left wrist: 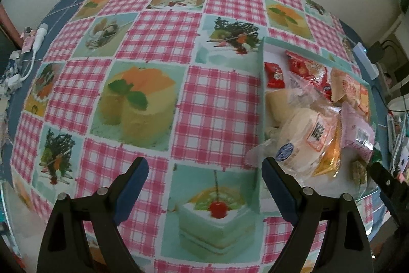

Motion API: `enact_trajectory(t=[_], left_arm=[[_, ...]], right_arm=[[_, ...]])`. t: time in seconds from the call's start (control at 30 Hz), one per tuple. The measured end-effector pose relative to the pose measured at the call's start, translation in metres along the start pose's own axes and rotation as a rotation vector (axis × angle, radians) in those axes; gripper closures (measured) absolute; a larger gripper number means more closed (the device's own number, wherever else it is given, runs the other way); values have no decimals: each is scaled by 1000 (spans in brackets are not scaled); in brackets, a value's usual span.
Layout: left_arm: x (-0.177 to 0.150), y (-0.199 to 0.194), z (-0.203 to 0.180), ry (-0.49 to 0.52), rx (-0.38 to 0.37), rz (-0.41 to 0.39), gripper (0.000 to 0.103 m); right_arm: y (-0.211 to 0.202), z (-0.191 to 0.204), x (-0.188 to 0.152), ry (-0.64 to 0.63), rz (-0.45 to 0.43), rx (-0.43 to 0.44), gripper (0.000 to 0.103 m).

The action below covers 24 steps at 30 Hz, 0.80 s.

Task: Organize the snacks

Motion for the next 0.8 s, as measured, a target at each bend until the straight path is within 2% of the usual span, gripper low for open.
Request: enact_trajectory(t=[0.17,0.37,0.53,0.8], left_arm=[[-6,-3,9,12,42,-4,12],[-16,-16,12,64,75,-48,12],[-24,-29,15,84,83,-89,12],[-19,-39,20,56,71,-130,12]], right_arm=[[-4,21,-10,-84,0,-18,0],[-11,47,-27,-198,-9,-35,0],[-23,56,-30,-229,-50,-32,0],[-36,60,-27,-237,-105,-34,0]])
Point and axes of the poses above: each gripper's, at about its wrist camera, not at the fingertips, and y roughly the way its jaws point, z to its left, x to its top, the point moved 6 cm from there along y, roughly the way its jaws point, and after that the axes turned 11 degrees about -y, right-handed, at the moved point
